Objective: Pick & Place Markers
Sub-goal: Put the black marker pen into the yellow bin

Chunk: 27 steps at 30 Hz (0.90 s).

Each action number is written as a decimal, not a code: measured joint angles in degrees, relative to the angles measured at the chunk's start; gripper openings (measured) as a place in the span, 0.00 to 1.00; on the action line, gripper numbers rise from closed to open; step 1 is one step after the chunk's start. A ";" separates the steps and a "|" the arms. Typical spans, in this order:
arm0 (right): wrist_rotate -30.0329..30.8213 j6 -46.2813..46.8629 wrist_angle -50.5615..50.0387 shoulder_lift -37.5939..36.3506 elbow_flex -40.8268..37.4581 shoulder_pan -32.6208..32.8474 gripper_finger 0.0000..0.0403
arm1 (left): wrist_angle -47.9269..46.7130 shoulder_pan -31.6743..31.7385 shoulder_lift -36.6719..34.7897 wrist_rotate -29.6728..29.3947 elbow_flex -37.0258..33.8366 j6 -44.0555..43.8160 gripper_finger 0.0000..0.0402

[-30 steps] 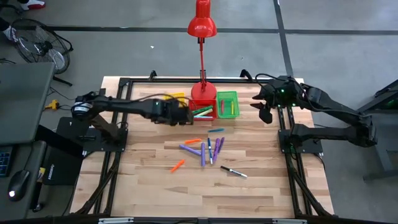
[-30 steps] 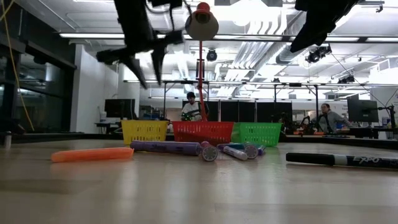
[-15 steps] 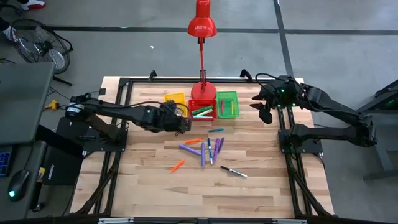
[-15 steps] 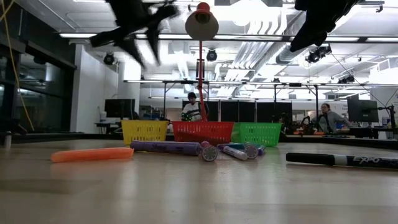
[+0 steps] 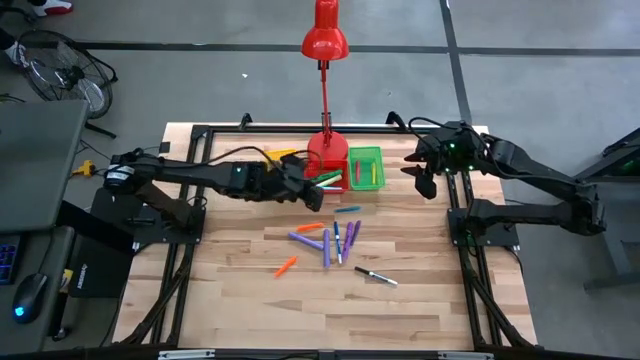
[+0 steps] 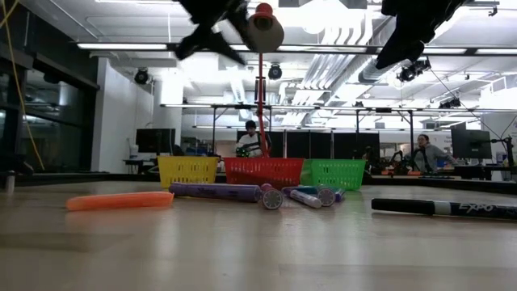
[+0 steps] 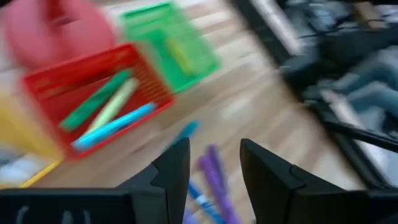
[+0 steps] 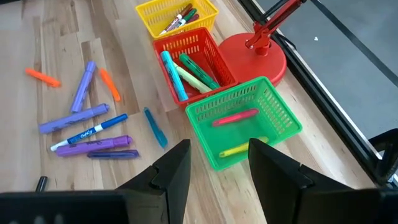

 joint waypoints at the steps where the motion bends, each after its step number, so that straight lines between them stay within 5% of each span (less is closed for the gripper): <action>1: 0.00 0.00 0.00 0.26 0.00 0.00 0.37 | 2.29 0.44 0.26 0.53 0.00 1.42 0.34; 14: 0.02 0.42 0.67 3.24 0.00 0.01 0.37 | 7.81 1.35 -2.83 -1.66 -0.02 9.25 0.34; 21: -4.48 2.88 1.77 5.40 0.00 1.54 0.37 | 17.75 2.67 0.02 7.36 -0.25 14.90 0.34; 27: -1.65 7.51 5.48 6.16 0.00 6.93 0.37 | 19.62 2.46 -2.17 8.02 -0.05 20.34 0.34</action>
